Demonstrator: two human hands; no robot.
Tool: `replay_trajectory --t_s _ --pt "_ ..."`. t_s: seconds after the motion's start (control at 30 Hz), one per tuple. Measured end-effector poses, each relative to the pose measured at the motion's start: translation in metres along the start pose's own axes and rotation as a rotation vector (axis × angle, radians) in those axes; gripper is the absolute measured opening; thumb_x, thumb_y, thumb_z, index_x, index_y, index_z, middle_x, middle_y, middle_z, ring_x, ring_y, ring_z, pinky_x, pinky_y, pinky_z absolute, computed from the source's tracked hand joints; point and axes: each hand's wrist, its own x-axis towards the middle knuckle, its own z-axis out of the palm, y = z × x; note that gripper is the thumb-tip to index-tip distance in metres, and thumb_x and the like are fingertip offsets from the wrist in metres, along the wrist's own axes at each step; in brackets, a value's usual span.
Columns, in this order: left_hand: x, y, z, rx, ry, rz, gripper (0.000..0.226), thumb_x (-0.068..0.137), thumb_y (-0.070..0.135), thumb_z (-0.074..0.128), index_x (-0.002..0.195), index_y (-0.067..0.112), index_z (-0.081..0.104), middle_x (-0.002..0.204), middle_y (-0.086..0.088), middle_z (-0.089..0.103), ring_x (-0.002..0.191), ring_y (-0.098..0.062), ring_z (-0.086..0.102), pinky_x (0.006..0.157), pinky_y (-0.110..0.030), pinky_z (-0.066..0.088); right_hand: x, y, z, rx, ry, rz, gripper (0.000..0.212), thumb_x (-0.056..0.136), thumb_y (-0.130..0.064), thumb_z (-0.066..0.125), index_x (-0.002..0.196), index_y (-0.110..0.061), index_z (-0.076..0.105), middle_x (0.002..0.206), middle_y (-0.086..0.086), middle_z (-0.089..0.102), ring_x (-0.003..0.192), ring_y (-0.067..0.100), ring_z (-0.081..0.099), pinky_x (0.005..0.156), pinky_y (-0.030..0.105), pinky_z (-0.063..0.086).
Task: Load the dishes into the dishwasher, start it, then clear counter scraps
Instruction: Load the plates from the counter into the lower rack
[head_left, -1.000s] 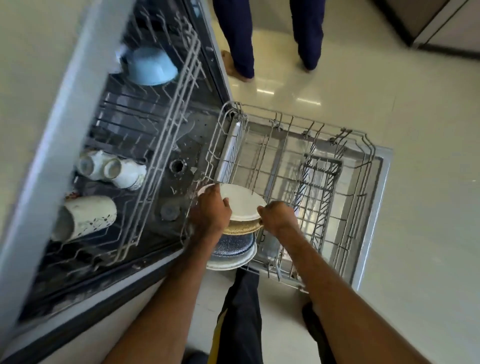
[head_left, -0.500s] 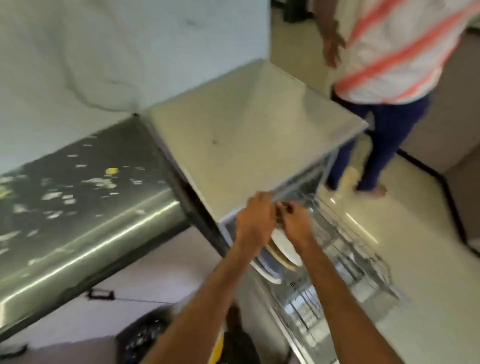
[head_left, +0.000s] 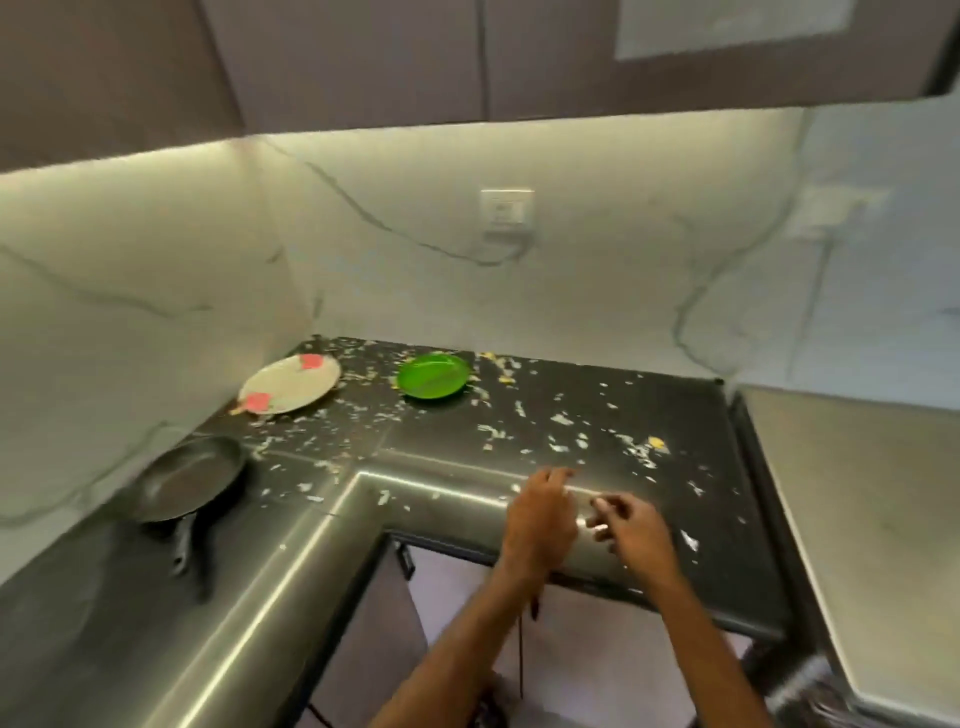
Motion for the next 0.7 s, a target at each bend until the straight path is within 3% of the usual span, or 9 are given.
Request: replay_trajectory --t_s 0.13,0.3,0.4,0.5,0.7 --pt "0.001 -0.116 -0.066 0.075 0.109 -0.16 0.041 0.095 0.023 0.05 0.136 0.023 0.054 0.132 -0.001 0.06 0.116 -0.022 0.059 0.093 -0.037 0.05 0.02 -0.044 0.124 -0.022 -0.182 -0.019 0.013 0.099 -0.012 0.057 0.099 -0.003 0.067 0.081 0.013 0.072 0.055 0.013 0.059 0.044 0.014 0.042" --pt "-0.009 -0.221 -0.121 0.135 0.173 -0.353 0.04 0.096 0.025 0.051 0.136 0.022 0.053 0.131 -0.002 0.06 0.116 -0.023 0.059 0.094 -0.039 0.049 0.024 -0.078 0.241 -0.049 -0.335 -0.052 0.011 0.098 -0.012 0.058 0.1 -0.007 0.068 0.074 0.002 0.07 0.054 0.006 0.059 0.048 0.014 0.042" --pt "-0.022 -0.262 -0.133 0.118 0.209 -0.443 0.042 0.097 0.026 0.053 0.138 0.02 0.052 0.133 -0.003 0.06 0.118 -0.022 0.059 0.097 -0.037 0.049 0.02 -0.091 0.283 -0.044 -0.405 -0.019 0.01 0.098 -0.008 0.057 0.099 -0.005 0.066 0.074 0.005 0.067 0.049 0.0 0.057 0.044 0.012 0.041" --pt "-0.029 -0.297 -0.137 0.124 0.202 -0.522 0.049 0.097 0.028 0.054 0.144 0.022 0.046 0.139 -0.001 0.057 0.123 -0.019 0.056 0.1 -0.035 0.048 0.03 -0.101 0.316 -0.084 -0.471 0.017 0.011 0.099 -0.01 0.056 0.102 -0.005 0.065 0.081 0.01 0.069 0.054 0.006 0.058 0.044 0.013 0.041" --pt "-0.014 -0.353 -0.127 0.136 0.096 -0.632 0.059 0.095 0.027 0.056 0.15 0.018 0.038 0.152 -0.001 0.044 0.137 -0.018 0.044 0.114 -0.035 0.037 0.082 -0.106 0.37 -0.121 -0.545 0.048 0.011 0.1 -0.015 0.055 0.102 -0.012 0.065 0.081 0.003 0.069 0.058 0.009 0.057 0.048 0.018 0.043"
